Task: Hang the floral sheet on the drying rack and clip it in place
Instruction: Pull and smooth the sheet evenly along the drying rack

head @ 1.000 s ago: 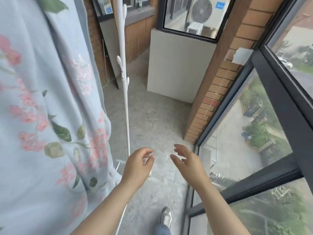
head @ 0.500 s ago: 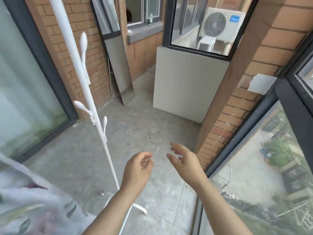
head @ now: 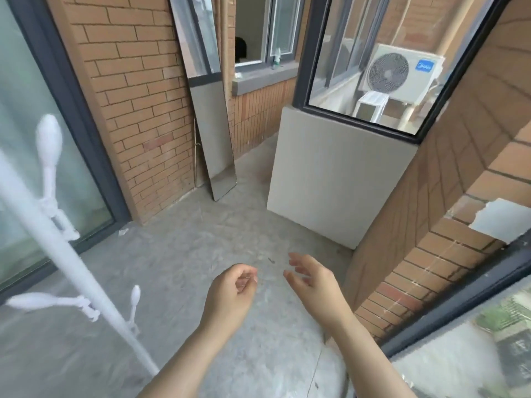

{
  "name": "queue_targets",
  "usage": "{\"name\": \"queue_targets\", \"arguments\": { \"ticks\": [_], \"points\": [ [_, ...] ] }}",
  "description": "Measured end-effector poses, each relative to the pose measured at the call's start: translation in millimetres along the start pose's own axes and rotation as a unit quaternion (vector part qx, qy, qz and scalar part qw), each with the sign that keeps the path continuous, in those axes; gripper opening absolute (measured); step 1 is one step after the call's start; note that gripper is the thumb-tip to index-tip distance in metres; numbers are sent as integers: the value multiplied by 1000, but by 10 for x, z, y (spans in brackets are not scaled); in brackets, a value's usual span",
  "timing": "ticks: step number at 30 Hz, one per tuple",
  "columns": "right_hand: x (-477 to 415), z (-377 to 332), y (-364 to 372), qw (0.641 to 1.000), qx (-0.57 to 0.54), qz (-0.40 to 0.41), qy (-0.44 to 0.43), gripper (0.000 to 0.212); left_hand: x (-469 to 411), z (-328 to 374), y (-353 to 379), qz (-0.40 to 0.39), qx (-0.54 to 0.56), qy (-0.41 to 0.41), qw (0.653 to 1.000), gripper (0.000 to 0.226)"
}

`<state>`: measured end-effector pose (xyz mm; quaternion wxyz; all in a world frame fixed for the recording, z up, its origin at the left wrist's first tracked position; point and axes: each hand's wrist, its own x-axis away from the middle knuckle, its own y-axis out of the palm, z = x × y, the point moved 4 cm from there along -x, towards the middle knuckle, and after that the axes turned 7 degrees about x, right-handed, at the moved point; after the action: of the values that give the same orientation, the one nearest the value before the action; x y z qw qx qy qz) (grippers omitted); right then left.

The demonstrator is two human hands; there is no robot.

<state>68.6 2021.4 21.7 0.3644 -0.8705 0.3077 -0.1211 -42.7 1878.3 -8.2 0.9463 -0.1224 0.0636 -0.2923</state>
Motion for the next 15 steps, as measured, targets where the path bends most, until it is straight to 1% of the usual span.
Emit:
{"name": "queue_targets", "arguments": {
  "ticks": [5,8,9,12,15],
  "points": [
    [-761,-9,181,995,-22,-78,-54,39,-496,-57,-78,72,-25,-34,996,18],
    [-1302,-11,303,984,-15,-145,-102,39,-740,-135,-48,141,-36,-56,988,27],
    [-1457,-26,337,979,-13,-169,-116,38,-773,-149,-25,168,-40,-66,983,27],
    [-1903,-104,451,963,-25,-215,-163,34,-834,-154,19,248,-53,-90,963,16],
    [-2141,-262,647,939,-44,-278,-200,33,-889,-117,-81,315,-70,-127,938,22]
  ]
}}
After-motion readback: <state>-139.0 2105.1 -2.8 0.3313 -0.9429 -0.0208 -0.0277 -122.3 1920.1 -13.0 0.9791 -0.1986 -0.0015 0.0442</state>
